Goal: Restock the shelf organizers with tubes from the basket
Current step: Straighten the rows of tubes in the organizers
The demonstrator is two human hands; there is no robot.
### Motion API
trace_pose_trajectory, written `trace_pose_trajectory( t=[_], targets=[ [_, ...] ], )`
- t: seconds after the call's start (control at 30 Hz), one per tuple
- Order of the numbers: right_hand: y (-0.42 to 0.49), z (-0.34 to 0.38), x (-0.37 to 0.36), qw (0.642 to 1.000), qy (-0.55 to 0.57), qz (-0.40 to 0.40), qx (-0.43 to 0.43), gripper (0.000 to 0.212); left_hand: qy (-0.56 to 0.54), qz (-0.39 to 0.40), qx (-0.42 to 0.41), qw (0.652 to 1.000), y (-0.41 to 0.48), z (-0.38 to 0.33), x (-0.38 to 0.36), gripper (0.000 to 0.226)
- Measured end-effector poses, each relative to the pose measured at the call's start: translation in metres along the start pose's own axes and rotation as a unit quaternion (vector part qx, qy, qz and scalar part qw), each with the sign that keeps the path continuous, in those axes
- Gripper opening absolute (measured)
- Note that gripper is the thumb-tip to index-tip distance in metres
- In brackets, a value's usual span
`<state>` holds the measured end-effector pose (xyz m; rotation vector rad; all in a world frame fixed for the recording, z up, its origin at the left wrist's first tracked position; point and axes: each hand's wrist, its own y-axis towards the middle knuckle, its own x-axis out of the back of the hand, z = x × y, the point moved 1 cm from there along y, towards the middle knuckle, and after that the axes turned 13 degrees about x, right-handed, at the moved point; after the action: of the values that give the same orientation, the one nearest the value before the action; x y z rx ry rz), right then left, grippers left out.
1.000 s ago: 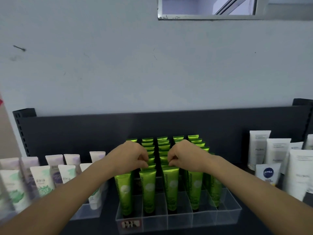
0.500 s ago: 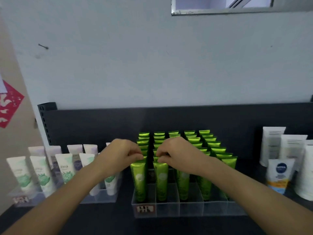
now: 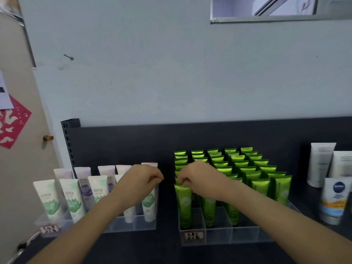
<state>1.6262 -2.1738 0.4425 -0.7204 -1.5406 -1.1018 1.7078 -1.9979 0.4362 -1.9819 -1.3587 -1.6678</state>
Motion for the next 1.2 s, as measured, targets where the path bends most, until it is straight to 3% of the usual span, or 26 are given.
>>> trace_pose_trajectory(
  t=[0.17, 0.4, 0.57, 0.77, 1.2],
  targets=[
    [0.002, 0.004, 0.003, 1.000, -0.001, -0.003, -0.017, 0.020, -0.014, -0.014, -0.004, 1.000, -0.002, 0.012, 0.010, 0.018],
    [0.008, 0.014, 0.012, 0.997, -0.010, 0.054, -0.055, 0.026, -0.021, -0.013, -0.005, 1.000, 0.001, 0.028, 0.021, 0.019],
    [0.009, 0.016, 0.023, 0.997, 0.007, 0.053, -0.061, 0.018, -0.029, 0.002, -0.015, 0.999, 0.008, 0.030, 0.015, 0.018],
    [0.045, -0.030, 0.040, 0.994, -0.001, -0.031, -0.103, 0.015, -0.033, -0.011, -0.013, 0.999, 0.021, 0.041, 0.012, 0.015],
    [0.110, -0.105, -0.013, 0.987, -0.013, 0.062, -0.145, 0.023, -0.026, -0.007, 0.019, 0.999, 0.071, 0.059, 0.011, 0.016]
  ],
)
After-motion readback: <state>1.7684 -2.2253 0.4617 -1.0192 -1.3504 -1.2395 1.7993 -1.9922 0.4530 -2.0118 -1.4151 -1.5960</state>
